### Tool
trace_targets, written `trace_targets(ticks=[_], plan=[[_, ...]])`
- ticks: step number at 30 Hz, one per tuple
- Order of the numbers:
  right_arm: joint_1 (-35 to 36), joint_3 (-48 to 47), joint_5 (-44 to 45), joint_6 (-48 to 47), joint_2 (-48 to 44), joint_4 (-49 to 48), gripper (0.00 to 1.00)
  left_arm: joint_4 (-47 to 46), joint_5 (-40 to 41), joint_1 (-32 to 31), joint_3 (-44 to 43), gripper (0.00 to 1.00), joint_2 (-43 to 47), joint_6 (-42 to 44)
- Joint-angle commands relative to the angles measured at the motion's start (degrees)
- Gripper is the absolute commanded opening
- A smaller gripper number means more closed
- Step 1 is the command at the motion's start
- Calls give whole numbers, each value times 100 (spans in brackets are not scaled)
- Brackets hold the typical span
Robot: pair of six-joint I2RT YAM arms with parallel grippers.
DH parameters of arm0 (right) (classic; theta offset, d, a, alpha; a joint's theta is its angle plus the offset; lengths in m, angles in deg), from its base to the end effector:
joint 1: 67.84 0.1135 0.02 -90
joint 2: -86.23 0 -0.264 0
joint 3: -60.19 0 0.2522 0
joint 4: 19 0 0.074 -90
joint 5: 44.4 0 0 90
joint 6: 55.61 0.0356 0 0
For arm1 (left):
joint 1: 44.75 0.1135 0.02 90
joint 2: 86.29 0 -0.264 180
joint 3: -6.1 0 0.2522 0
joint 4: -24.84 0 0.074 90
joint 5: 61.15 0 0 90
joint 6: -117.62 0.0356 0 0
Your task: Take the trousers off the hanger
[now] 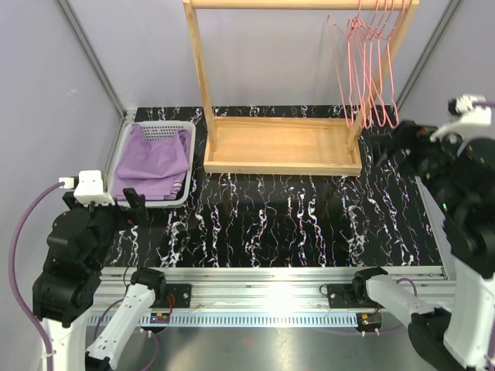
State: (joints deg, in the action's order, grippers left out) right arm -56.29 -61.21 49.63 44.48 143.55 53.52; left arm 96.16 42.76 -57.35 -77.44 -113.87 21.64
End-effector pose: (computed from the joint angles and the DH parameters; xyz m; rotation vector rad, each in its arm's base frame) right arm 0.0946 0.0168 0.5465 0.0303 1.7224 0.2193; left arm 0.0330 0.0014 0.4160 -0.0640 1.8297 -0.0049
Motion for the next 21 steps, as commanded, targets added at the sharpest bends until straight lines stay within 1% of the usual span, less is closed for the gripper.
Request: trace_targets(ticks=[1,4,5,7,11,14,21], plan=[[-21,251,458,-130,-588,873,99,1,480,-225,-80,99,304,255],[-21,576,441,-51,-1045,1146,99,185,682,-322,-27,99,445,229],[-21,707,414,19,-1169,1164,99,168,735,-331,112,99,489,229],[-21,1129,291,11,-1494,1181,99,142,858,-340,210,99,639,229],[101,1849,668,-85,-1934,1216,99,211,894,-340,263,99,762,176],[198,2131,940,-86,-2154,1217,99,299,921,-340,368,99,841,79],[216,2326,1126,-77,-2392,1050,99,238,806,-348,588,99,964,26]])
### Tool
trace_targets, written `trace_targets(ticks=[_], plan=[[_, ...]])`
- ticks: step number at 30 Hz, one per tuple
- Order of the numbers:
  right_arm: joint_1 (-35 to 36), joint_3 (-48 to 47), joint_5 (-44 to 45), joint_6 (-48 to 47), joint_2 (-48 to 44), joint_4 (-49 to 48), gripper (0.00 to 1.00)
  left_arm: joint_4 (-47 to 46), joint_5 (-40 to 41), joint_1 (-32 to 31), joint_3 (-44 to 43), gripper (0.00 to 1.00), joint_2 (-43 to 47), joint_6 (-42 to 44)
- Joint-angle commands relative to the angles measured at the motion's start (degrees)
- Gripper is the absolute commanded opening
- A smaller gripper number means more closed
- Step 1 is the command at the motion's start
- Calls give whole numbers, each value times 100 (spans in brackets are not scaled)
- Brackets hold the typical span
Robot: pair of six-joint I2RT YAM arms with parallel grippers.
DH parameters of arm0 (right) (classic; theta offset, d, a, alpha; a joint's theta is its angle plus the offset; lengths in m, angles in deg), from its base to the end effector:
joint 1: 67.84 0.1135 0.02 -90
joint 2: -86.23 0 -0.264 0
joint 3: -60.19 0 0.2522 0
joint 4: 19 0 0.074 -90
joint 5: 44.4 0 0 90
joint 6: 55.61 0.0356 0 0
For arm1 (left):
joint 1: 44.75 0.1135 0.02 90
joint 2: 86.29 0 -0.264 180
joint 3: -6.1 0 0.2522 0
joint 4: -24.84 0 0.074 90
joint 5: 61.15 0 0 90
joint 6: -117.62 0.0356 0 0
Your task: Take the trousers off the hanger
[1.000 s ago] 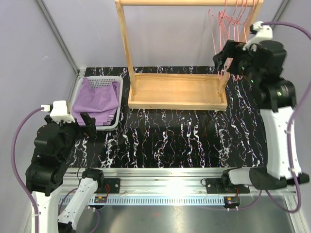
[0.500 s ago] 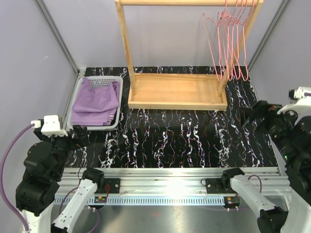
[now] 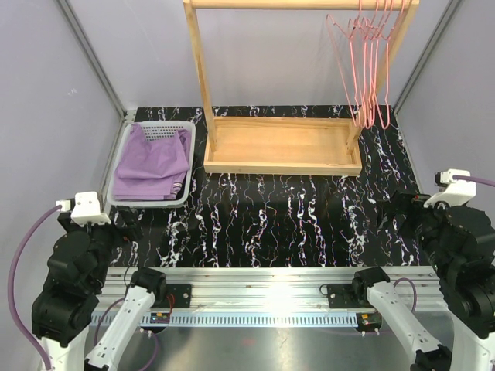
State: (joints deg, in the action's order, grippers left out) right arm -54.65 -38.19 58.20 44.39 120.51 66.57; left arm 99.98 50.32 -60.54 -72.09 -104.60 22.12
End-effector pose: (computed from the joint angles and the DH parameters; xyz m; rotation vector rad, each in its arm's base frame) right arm 0.0146 -0.0045 0.4493 0.0914 1.9343 0.0556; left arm 0.0028 0.0127 0.3864 -0.0982 1.8164 0.0814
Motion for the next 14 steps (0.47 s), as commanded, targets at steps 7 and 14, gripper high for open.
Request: trace_targets(ticks=[7,14], plan=[[52,-90,357,-139,-19,-378,99,-206,-38,-29,97,99,2,-39],[52,-239,278,-60,237,-431,100,-232,6,-29,62,99,-42,-30]])
